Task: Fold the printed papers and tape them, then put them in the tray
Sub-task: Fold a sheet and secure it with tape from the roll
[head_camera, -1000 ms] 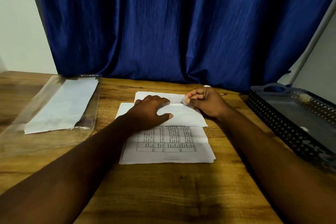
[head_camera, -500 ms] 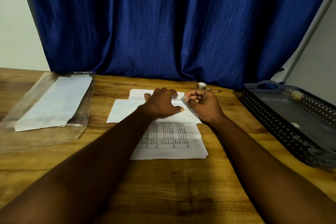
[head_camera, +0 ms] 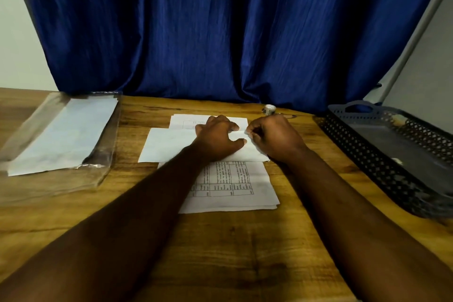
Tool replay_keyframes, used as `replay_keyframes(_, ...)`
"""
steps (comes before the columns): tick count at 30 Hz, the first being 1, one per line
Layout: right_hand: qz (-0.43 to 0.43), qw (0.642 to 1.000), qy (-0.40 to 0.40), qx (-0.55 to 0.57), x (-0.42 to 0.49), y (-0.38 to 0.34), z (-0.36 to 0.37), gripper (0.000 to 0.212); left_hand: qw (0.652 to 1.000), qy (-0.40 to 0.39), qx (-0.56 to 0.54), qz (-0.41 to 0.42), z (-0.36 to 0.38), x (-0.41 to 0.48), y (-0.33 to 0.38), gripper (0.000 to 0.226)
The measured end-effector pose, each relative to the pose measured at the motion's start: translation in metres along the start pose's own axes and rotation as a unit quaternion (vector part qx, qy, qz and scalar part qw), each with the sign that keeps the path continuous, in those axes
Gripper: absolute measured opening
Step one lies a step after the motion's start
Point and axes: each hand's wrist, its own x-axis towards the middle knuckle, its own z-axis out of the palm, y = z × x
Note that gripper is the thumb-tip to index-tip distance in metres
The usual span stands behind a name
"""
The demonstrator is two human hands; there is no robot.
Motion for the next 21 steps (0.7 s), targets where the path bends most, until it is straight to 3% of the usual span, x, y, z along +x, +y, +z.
replay_keyframes(8, -0.003, 0.997, -0.013, -0.072, 0.0029, -0.0026, 0.0044, 0.025, 1.000, -0.009, 0.011, 0.000, 0.0003, 0.0005, 0.0011, 0.055)
replay_keyframes(21, -0.030, 0.997, -0.013, -0.064, -0.0012, -0.0019, -0.0030, 0.024, 1.000, -0.016, 0.015, -0.001, 0.0010, 0.0018, -0.0006, 0.057)
